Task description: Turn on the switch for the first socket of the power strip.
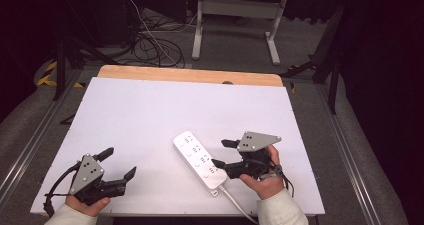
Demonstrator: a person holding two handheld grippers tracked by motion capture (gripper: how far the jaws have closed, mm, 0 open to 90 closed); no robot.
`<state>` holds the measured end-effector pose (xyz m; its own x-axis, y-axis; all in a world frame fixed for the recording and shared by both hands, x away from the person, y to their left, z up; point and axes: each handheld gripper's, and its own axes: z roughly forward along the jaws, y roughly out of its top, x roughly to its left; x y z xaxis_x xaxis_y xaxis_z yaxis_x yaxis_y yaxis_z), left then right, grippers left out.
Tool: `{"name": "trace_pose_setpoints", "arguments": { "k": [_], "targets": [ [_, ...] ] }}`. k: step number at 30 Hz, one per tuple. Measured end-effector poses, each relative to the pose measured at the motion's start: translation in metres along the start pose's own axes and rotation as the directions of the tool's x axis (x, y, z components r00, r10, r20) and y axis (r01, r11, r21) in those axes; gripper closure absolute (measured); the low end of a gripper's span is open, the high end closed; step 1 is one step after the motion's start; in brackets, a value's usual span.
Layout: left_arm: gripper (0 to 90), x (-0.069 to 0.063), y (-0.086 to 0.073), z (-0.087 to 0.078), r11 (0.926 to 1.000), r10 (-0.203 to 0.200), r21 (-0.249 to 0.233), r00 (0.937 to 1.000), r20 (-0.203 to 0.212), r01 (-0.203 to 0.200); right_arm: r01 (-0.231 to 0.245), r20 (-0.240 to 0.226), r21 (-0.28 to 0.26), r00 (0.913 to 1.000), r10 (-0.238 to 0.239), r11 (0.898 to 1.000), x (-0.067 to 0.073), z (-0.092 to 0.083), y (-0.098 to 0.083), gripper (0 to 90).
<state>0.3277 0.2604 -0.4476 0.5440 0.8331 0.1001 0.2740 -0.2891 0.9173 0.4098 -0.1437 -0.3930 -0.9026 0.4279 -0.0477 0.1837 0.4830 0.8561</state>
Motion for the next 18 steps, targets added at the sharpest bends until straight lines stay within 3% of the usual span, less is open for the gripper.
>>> {"name": "trace_pose_setpoints", "arguments": {
  "k": [15, 18],
  "targets": [
    [13.2, 0.0, 0.0, 0.0, 1.0, 0.001, -0.001, 1.0, 0.0, -0.001, 0.005, -0.059, 0.017, 0.9983, -0.003, 1.0, 0.006, 0.023, 0.008, 35.5],
    [13.2, 0.0, 0.0, 0.0, 1.0, -0.001, -0.001, 1.0, 0.0, 0.001, 0.003, -0.062, 0.024, 0.9981, -0.001, 1.0, 0.005, 0.024, 0.007, 39.4]
  ]
}}
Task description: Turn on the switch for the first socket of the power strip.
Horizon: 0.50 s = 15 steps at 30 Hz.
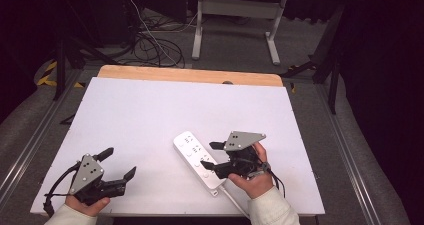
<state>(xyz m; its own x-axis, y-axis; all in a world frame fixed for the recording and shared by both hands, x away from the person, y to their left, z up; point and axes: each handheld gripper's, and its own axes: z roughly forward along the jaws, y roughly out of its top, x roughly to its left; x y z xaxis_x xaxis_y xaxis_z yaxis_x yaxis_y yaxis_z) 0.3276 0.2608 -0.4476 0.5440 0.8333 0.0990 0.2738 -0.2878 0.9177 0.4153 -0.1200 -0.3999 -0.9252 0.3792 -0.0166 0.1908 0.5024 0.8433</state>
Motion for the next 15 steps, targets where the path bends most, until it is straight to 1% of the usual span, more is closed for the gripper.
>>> {"name": "trace_pose_setpoints", "arguments": {
  "k": [1, 2, 3, 4, 5, 6, 7, 10, 11, 14, 15],
  "targets": [
    [13.2, 0.0, 0.0, -0.0001, 1.0, 0.0, -0.001, 1.0, -0.001, 0.0, 0.0, 0.0, 0.0, 1.0, 0.0, 1.0, 0.0, 0.0, 0.0, 39.4],
    [13.3, 0.0001, 0.0, -0.0002, 1.0, -0.001, -0.003, 1.0, -0.004, 0.001, -0.004, -0.001, -0.002, 1.0, 0.004, 1.0, -0.0004, -0.0002, -0.0003, 41.9],
    [13.5, 0.0006, 0.0001, -0.0003, 1.0, 0.004, -0.003, 1.0, -0.004, -0.004, -0.013, -0.003, -0.005, 0.9999, 0.013, 1.0, -0.0003, -0.0003, -0.001, 47.9],
    [13.5, 0.0005, 0.0001, -0.0002, 1.0, 0.001, -0.003, 1.0, -0.003, -0.001, -0.026, -0.001, -0.01, 0.9997, 0.026, 1.0, 0.0013, -0.001, -0.0017, 57.3],
    [13.5, 0.0005, 0.0, -0.0002, 1.0, 0.001, -0.002, 1.0, -0.003, -0.001, -0.026, -0.001, -0.01, 0.9997, 0.026, 1.0, 0.0013, -0.001, -0.0017, 57.3],
    [13.5, 0.0005, 0.0, -0.0001, 1.0, 0.001, -0.002, 1.0, -0.003, -0.001, -0.038, -0.002, -0.003, 0.9993, 0.038, 0.999, 0.0024, -0.0017, -0.0011, 60.3],
    [13.5, 0.0, 0.0, 0.0, 1.0, -0.001, -0.002, 1.0, -0.003, 0.001, -0.052, -0.006, 0.005, 0.9986, 0.052, 0.999, 0.0028, -0.0019, -0.0008, 69.6],
    [13.5, -0.0001, -0.0001, 0.0002, 1.0, -0.001, 0.0, 1.0, -0.002, 0.001, -0.079, -0.013, 0.038, 0.9968, 0.079, 0.996, 0.0033, -0.002, -0.0001, 80.8],
    [13.5, -0.0001, -0.0001, 0.0002, 1.0, -0.001, 0.0, 1.0, -0.002, 0.001, -0.079, -0.013, 0.038, 0.9968, 0.079, 0.996, 0.0033, -0.002, -0.0001, 80.8],
    [13.5, 0.0, -0.0001, 0.0002, 1.0, 0.003, 0.0, 1.0, -0.003, -0.003, -0.076, 0.009, 0.056, 0.9971, 0.076, 0.996, 0.0063, -0.0018, -0.0003, 90.0],
    [13.5, -0.0001, -0.0001, 0.0002, 1.0, 0.003, 0.0, 1.0, -0.002, -0.003, -0.076, 0.009, 0.056, 0.9971, 0.076, 0.996, 0.0063, -0.0018, -0.0003, 90.0]
  ]
}}
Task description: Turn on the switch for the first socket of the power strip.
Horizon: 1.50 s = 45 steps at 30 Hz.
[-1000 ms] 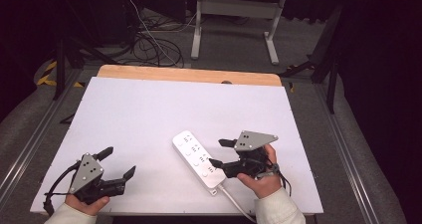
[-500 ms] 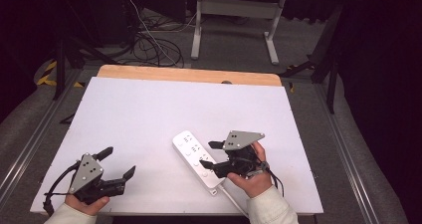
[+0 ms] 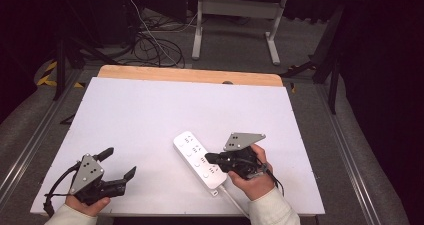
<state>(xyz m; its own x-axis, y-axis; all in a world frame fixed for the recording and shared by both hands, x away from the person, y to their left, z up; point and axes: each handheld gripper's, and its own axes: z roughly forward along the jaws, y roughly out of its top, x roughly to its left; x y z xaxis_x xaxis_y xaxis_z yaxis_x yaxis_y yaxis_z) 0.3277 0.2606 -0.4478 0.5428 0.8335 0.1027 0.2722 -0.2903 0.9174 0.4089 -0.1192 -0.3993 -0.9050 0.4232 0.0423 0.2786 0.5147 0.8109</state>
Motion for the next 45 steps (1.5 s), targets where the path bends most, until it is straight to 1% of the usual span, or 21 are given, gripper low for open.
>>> {"name": "trace_pose_setpoints", "arguments": {
  "k": [3, 5, 6, 7, 9, 11, 12, 15, 19, 23, 30, 35, 38, 39, 42, 45],
  "targets": [
    [13.6, 0.0, 0.0, 0.0, 1.0, 0.0, 0.001, 1.0, 0.0, 0.0, 0.003, -0.001, 0.02, 1.0, -0.003, 1.0, 0.002, 0.001, 0.001, 90.0],
    [13.6, 0.0, 0.0, 0.0, 1.0, 0.0, 0.002, 1.0, 0.0, 0.0, 0.01, 0.008, 0.04, 0.9999, -0.01, 0.999, 0.004, 0.002, 0.002, 90.0],
    [13.6, -0.001, 0.0, 0.0, 1.0, -0.004, 0.002, 1.0, 0.001, 0.004, 0.01, 0.008, 0.04, 0.9999, -0.01, 0.999, 0.004, 0.002, 0.002, 90.0],
    [13.6, 0.0, 0.0, 0.0, 1.0, 0.001, 0.003, 1.0, 0.0, -0.001, 0.016, 0.013, 0.049, 0.9998, -0.016, 0.999, 0.004, 0.003, 0.002, 90.0],
    [13.7, 0.0, 0.0, 0.0, 1.0, 0.006, 0.005, 1.0, 0.0, -0.006, 0.026, 0.023, 0.077, 0.9993, -0.028, 0.997, 0.006, 0.006, 0.002, 90.0],
    [13.8, -0.001, 0.0, 0.001, 1.0, 0.0, 0.005, 1.0, 0.003, 0.0, 0.029, 0.024, 0.102, 0.9992, -0.032, 0.994, 0.006, 0.01, 0.001, 90.0],
    [13.9, 0.0, 0.0, 0.001, 0.9999, 0.01, 0.007, 0.9999, 0.002, -0.01, 0.034, 0.022, 0.124, 0.9991, -0.037, 0.992, 0.006, 0.011, 0.001, 90.0],
    [14.1, -0.001, 0.0, 0.001, 0.9999, 0.014, 0.01, 0.9999, 0.004, -0.014, 0.032, 0.029, 0.18, 0.9989, -0.037, 0.983, 0.006, 0.017, -0.001, 90.0],
    [14.2, 0.0, 0.0, 0.001, 0.9999, 0.013, 0.009, 0.9999, 0.004, -0.013, 0.027, 0.024, 0.229, 0.9992, -0.034, 0.973, 0.004, 0.023, -0.004, 90.0],
    [14.1, 0.0, 0.0, 0.001, 0.9998, 0.014, 0.011, 0.9999, 0.004, -0.014, 0.016, 0.019, 0.25, 0.9996, -0.021, 0.968, 0.003, 0.028, -0.006, 90.0],
    [14.1, 0.0, 0.0, 0.001, 0.9998, 0.014, 0.012, 0.9999, 0.003, -0.014, 0.013, 0.006, 0.295, 0.9999, -0.015, 0.955, 0.003, 0.036, -0.009, 90.0],
    [14.2, 0.0, 0.0, 0.001, 0.9998, 0.015, 0.012, 0.9999, 0.003, -0.015, 0.022, -0.003, 0.318, 0.9998, -0.022, 0.948, 0.004, 0.041, -0.011, 90.0],
    [14.2, -0.001, 0.0, 0.001, 0.9998, 0.009, 0.015, 1.0, 0.005, -0.009, 0.02, -0.012, 0.338, 0.9998, -0.017, 0.941, 0.005, 0.043, -0.012, 90.0],
    [14.2, -0.001, 0.0, 0.001, 0.9998, 0.013, 0.017, 0.9999, 0.004, -0.013, 0.022, -0.015, 0.345, 0.9997, -0.018, 0.938, 0.006, 0.045, -0.012, 90.0],
    [14.2, -0.001, 0.0, 0.001, 0.9998, 0.013, 0.016, 0.9999, 0.004, -0.013, 0.025, -0.017, 0.358, 0.9997, -0.02, 0.934, 0.006, 0.047, -0.013, 90.0],
    [14.1, -0.001, 0.0, 0.001, 0.9998, 0.014, 0.016, 0.9999, 0.003, -0.014, 0.027, -0.014, 0.361, 0.9996, -0.024, 0.932, 0.007, 0.048, -0.013, 90.0]
  ]
}}
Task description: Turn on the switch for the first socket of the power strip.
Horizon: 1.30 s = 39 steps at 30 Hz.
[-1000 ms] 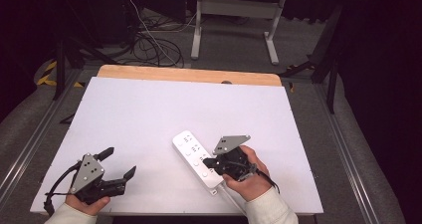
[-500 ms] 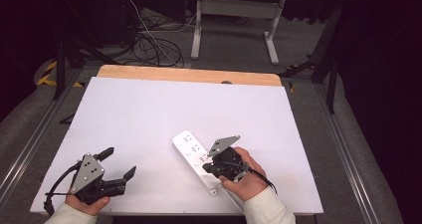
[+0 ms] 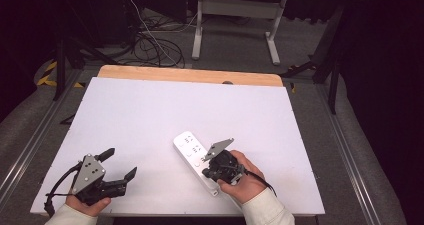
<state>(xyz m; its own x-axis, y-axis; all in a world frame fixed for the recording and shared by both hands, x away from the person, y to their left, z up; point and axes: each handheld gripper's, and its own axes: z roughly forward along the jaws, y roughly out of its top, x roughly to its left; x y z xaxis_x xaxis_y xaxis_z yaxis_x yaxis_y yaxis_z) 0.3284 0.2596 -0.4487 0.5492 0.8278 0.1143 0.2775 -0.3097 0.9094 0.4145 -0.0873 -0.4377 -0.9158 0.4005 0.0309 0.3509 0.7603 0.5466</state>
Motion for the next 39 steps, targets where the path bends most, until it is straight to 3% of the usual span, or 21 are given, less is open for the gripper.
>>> {"name": "trace_pose_setpoints", "arguments": {
  "k": [39],
  "targets": [
    [14.2, -0.0017, -0.0001, 0.0005, 1.0, -0.006, 0.001, 1.0, -0.004, 0.006, -0.022, 0.027, -0.005, 0.9994, 0.022, 1.0, 0.0027, 0.0056, -0.0026, 90.0]
  ]
}}
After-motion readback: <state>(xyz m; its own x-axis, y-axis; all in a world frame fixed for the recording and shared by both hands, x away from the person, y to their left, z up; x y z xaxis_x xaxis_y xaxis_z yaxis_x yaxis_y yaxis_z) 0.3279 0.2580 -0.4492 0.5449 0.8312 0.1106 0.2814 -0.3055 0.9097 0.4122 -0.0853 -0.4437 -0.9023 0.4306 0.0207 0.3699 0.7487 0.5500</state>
